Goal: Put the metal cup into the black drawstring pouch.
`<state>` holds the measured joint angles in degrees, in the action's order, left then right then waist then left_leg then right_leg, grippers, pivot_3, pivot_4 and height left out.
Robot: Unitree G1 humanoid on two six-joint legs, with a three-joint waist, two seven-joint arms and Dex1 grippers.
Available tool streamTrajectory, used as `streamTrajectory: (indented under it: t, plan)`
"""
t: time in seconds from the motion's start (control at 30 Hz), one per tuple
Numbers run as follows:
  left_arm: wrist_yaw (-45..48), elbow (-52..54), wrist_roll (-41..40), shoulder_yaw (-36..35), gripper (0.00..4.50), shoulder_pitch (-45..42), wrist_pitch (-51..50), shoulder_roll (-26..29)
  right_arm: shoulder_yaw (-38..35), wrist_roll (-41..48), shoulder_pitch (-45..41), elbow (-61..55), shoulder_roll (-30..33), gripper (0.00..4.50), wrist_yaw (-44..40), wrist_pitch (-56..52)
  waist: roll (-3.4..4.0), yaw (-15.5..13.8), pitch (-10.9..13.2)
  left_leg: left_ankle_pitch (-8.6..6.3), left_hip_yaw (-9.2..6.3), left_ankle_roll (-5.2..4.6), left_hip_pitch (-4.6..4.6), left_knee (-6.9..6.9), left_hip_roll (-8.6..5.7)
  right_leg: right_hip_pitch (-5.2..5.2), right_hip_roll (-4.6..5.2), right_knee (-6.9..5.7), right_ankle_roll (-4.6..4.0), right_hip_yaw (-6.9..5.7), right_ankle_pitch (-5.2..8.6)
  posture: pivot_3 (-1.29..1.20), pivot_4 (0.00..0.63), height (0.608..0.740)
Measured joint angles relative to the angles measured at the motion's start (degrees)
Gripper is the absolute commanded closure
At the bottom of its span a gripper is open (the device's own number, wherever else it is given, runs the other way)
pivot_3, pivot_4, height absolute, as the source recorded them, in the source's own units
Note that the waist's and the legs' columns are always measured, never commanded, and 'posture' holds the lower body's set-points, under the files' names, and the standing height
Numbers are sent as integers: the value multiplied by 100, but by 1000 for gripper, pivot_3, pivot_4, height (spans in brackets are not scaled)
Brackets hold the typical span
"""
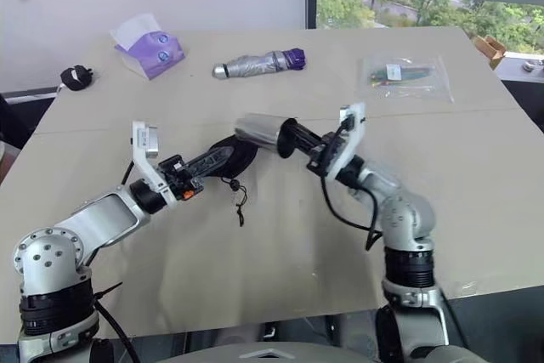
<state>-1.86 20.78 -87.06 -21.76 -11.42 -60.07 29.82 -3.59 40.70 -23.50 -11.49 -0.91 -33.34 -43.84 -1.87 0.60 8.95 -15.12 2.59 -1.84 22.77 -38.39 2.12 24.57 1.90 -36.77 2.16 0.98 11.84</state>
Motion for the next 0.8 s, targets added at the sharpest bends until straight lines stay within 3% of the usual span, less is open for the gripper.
streamTrajectory:
  t: [0.33,0.8]
  plan:
    - [-144,-175,-316,63,4500,-119,153,303,937,-973,190,750,147,4463,-267,1147,2,14,1,0,-2,1,-1,6,-1,2,-2,1,-1,-5,1,0,150,740]
    - [178,-97,-258,347,4500,215,150,765,2658,-3684,-967,3107,76,4463,-356,4224,2,36,2,7,6,13,-1,7,1,5,-1,5,-6,3,4,0,150,740]
